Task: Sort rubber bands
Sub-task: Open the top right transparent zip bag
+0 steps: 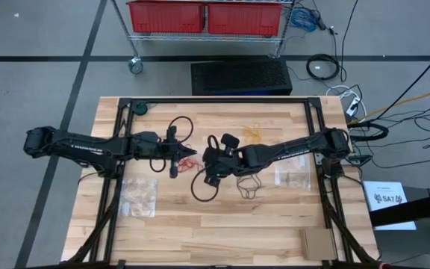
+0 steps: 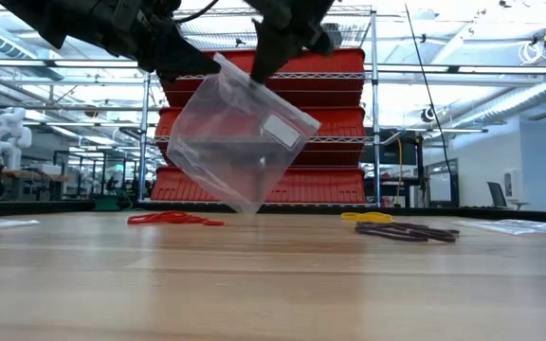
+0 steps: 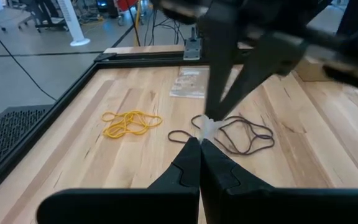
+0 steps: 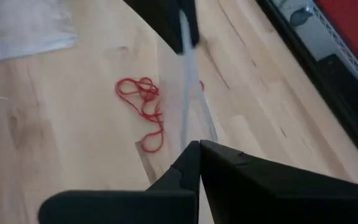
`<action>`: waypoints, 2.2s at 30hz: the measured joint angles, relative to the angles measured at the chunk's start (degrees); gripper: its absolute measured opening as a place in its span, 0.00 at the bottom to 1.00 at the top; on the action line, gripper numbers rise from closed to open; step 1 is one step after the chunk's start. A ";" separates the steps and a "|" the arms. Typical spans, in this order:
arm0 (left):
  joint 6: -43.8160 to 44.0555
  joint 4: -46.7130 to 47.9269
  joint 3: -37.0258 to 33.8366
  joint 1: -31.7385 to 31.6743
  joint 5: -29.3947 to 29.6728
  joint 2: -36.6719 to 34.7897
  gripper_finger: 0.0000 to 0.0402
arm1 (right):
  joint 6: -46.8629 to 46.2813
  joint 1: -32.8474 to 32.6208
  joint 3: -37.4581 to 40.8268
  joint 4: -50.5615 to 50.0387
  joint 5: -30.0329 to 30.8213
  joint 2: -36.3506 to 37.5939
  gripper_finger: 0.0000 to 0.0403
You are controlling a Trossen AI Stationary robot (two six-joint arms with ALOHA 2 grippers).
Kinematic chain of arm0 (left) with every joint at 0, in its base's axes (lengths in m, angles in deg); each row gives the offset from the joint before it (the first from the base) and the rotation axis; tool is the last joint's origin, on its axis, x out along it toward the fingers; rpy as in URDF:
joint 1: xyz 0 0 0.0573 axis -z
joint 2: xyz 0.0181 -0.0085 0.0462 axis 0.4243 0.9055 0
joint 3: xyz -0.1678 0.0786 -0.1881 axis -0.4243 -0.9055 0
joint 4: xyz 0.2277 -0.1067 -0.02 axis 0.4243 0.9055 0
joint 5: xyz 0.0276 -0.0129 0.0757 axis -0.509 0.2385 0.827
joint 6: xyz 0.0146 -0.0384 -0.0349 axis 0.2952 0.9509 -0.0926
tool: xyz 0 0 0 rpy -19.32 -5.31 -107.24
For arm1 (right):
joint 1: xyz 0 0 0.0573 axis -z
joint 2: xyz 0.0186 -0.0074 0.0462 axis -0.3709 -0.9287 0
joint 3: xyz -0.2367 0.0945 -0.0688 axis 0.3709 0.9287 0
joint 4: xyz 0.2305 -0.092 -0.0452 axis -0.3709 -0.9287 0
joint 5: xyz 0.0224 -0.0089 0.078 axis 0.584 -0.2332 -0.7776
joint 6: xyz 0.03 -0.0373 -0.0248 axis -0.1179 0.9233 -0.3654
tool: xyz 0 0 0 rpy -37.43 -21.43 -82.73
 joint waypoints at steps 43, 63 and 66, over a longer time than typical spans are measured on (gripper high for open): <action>0.57 0.77 -0.02 2.79 -1.75 0.02 0.00 | 7.44 -2.45 16.01 26.97 7.36 0.02 0.00; 1.95 -1.16 0.02 3.28 -1.02 2.32 0.00 | 11.74 -1.58 40.51 63.42 -5.04 11.15 0.00; 1.93 -3.55 0.02 3.28 -0.96 4.44 0.00 | 11.65 -1.58 41.59 65.44 -5.04 11.56 0.00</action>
